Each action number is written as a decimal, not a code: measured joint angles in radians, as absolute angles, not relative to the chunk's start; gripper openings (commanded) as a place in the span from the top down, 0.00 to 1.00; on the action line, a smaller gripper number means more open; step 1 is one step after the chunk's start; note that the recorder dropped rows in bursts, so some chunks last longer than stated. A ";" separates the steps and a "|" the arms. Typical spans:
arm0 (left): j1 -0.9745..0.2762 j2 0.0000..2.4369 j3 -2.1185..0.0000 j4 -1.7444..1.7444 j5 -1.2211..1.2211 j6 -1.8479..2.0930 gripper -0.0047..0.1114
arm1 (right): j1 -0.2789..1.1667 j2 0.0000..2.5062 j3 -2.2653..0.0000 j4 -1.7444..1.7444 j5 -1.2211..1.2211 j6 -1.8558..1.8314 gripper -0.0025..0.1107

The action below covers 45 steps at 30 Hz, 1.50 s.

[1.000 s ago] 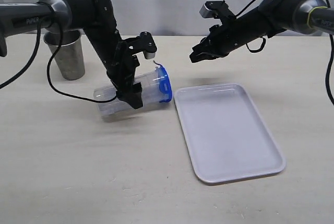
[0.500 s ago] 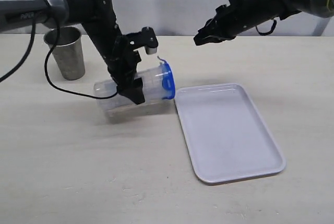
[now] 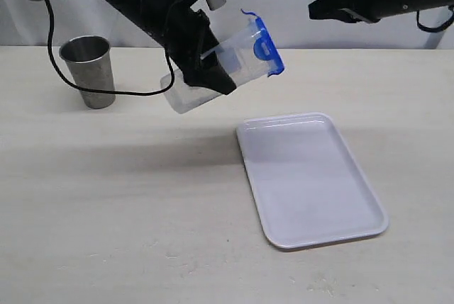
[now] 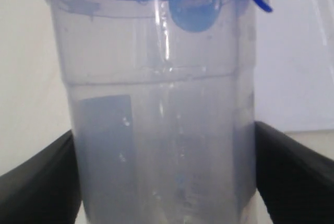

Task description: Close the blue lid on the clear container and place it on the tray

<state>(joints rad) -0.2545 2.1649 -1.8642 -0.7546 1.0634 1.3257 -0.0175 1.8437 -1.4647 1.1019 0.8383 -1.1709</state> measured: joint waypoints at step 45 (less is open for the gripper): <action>-0.254 2.157 -1.448 -1.072 0.827 1.972 0.96 | 0.106 1.800 -1.446 0.822 1.036 -1.077 0.55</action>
<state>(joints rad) -0.2545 2.1568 -1.4479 -1.0719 0.8271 1.9721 0.1063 1.7998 -1.4456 0.8216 1.0360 -1.0766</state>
